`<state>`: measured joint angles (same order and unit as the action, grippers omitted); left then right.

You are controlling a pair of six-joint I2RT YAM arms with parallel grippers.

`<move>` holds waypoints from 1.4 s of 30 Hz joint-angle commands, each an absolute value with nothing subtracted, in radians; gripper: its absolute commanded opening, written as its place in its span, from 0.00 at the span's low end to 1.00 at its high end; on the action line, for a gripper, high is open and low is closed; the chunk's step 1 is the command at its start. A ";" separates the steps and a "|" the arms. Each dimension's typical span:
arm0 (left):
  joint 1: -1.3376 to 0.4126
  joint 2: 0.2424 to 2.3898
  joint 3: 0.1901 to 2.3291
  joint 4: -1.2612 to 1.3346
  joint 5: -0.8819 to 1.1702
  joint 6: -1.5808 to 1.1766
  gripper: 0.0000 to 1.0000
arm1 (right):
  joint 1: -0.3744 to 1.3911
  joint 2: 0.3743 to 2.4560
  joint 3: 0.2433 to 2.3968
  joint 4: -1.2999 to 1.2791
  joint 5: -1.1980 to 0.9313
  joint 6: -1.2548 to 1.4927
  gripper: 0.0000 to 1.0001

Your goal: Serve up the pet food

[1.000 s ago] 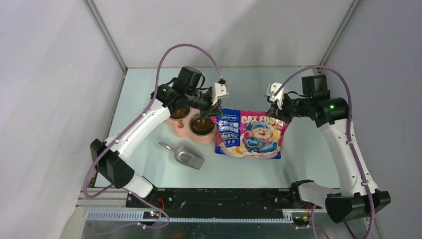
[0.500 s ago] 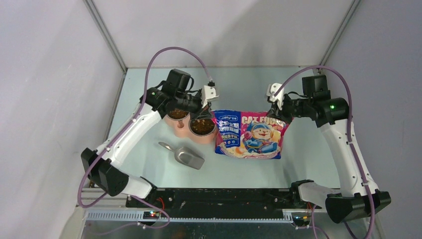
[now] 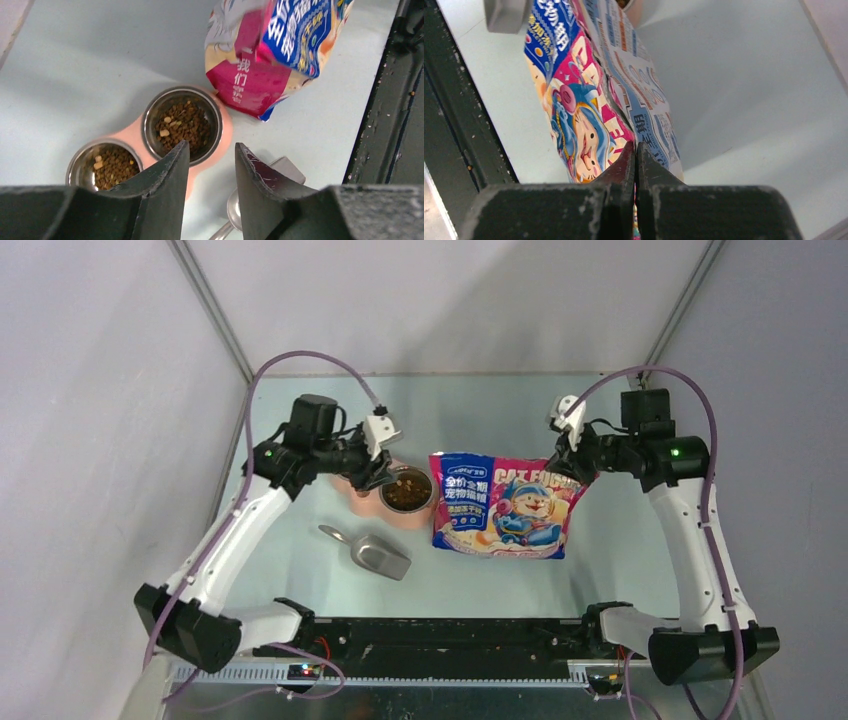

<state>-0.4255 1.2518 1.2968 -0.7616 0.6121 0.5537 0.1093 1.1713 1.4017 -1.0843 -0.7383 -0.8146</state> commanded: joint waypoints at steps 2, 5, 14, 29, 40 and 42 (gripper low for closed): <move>-0.359 1.137 1.204 -0.752 0.625 0.574 0.45 | -0.053 1.191 1.431 -0.844 -0.684 -0.693 0.00; -0.338 1.082 1.157 -0.762 0.658 0.575 0.45 | -0.128 1.232 1.488 -0.825 -0.692 -0.678 0.00; -0.310 1.038 1.063 -0.726 0.705 0.533 0.45 | -0.302 1.276 1.563 -0.774 -0.695 -0.681 0.00; -0.069 0.922 1.007 -0.559 0.432 0.159 0.76 | -0.392 1.111 1.470 -0.866 -0.785 -0.494 0.89; -0.037 0.954 1.417 -0.845 0.195 0.199 1.00 | -0.366 1.085 1.615 -1.061 -0.373 -0.136 1.00; -0.034 0.946 1.441 -0.842 0.174 0.188 1.00 | -0.374 1.061 1.640 -1.044 -0.369 -0.112 1.00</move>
<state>-0.0467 0.9558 1.3933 -0.7666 0.2668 0.2001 -0.3637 1.0763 1.5726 -1.0218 -0.5030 -0.2520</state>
